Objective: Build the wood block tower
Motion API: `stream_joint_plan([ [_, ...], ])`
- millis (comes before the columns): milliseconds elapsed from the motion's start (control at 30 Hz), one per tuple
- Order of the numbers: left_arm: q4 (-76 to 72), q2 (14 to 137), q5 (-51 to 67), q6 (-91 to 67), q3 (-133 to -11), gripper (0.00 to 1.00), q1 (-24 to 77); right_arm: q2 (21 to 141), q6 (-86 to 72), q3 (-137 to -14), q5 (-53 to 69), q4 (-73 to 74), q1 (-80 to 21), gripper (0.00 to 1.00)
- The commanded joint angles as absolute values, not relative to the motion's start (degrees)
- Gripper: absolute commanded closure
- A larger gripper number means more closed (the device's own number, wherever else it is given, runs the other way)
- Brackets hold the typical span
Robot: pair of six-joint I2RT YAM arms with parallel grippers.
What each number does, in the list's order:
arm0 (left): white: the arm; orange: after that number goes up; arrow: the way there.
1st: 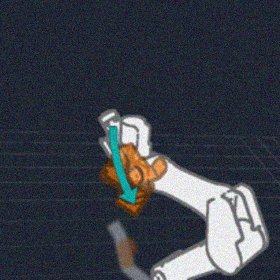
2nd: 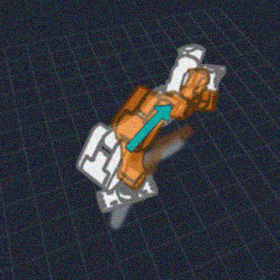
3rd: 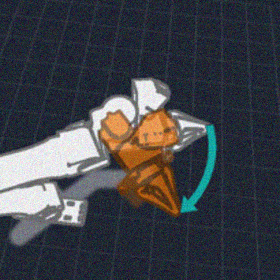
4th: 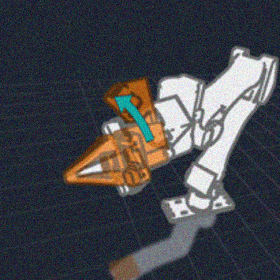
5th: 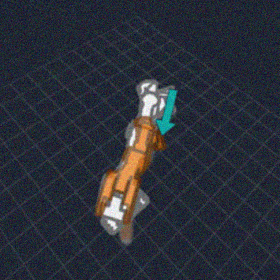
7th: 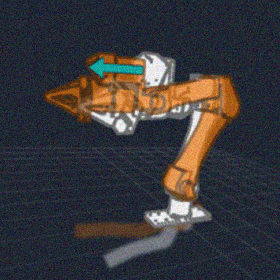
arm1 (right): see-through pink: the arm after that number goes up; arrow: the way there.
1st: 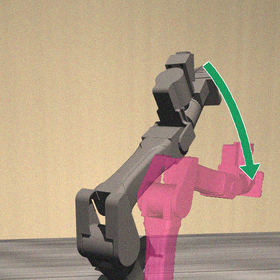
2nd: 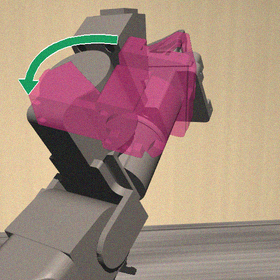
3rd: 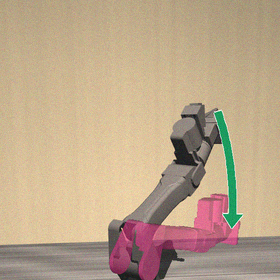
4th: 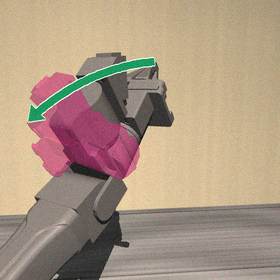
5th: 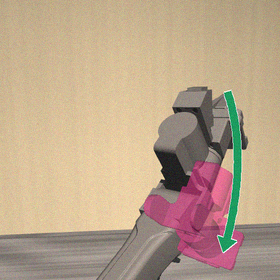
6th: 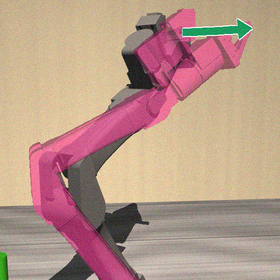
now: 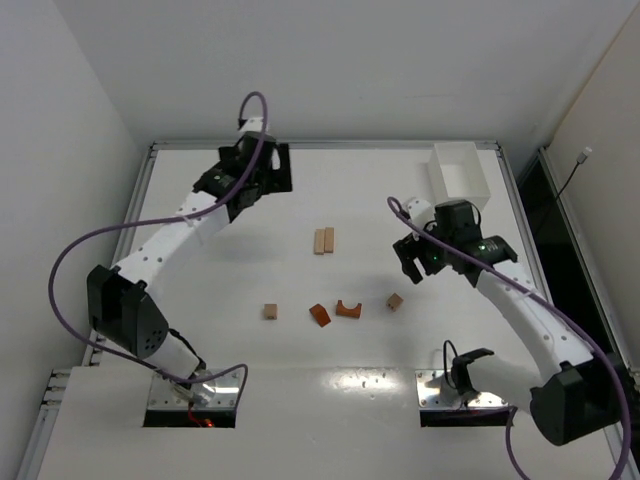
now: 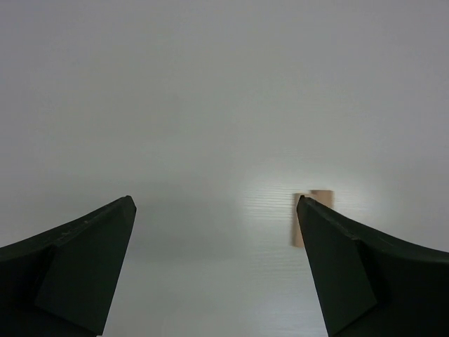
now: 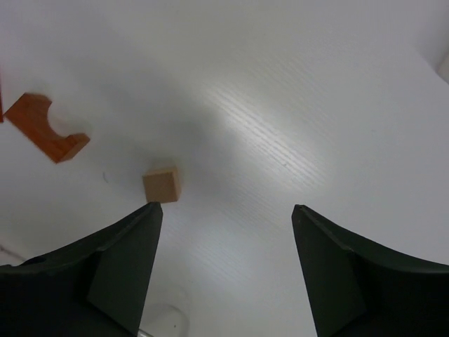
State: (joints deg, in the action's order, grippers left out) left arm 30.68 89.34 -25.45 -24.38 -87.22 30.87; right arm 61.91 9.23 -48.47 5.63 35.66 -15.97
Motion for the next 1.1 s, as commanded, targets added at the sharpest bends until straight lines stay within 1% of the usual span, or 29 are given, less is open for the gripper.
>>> stream_joint_plan([
  [0, 32.6, 86.1, -27.9, -23.9, -83.3, 0.0, 23.5, 64.8, 15.9, -51.1, 13.8, 42.7, -18.3, 0.3],
  [100, 32.6, 84.1, -26.8, -23.2, -81.3, 0.0, 18.4, 68.2, 18.5, -52.2, 15.6, 43.2, -21.3, 0.4],
  [200, 33.1, 83.6, -24.8, -22.6, -80.5, 0.0, 13.7, 72.7, 17.9, -53.3, 14.8, 42.6, -22.2, 0.42],
  [267, 33.7, 83.6, -21.3, -22.6, -80.5, 0.0, 10.3, 73.9, 15.4, -54.1, 15.6, 43.4, -22.8, 0.42],
  [333, 33.8, 83.6, -19.3, -23.1, -79.5, 0.0, 8.6, 75.8, 11.7, -54.7, 17.0, 44.0, -22.9, 0.4],
  [400, 33.8, 83.6, -17.5, -23.7, -79.5, 0.0, 6.7, 76.5, 9.5, -53.0, 17.1, 43.1, -23.5, 0.4],
  [433, 33.8, 83.6, -16.2, -24.3, -78.8, 0.0, 6.7, 77.1, 8.1, -53.0, 14.8, 43.1, -24.2, 0.4],
  [467, 33.8, 83.6, -16.2, -24.3, -78.8, 0.0, 6.0, 77.1, 7.0, -52.5, 13.5, 42.5, -24.2, 0.38],
  [533, 33.8, 84.1, -15.3, -24.3, -78.8, 0.0, 5.4, 78.6, 6.3, -52.5, 12.3, 42.5, -24.2, 0.38],
  [667, 33.2, 85.6, -13.1, -24.9, -80.2, 0.0, 5.4, 82.3, 6.3, -54.3, 12.8, 44.6, -25.4, 0.38],
  [800, 33.2, 87.7, -12.5, -24.9, -82.3, 0.0, 5.4, 84.3, 8.4, -54.3, 8.9, 44.6, -27.3, 0.38],
  [1067, 33.2, 90.4, -10.0, -25.4, -83.5, 0.0, 5.4, 87.4, 10.5, -54.8, 6.8, 45.4, -27.3, 0.38],
])
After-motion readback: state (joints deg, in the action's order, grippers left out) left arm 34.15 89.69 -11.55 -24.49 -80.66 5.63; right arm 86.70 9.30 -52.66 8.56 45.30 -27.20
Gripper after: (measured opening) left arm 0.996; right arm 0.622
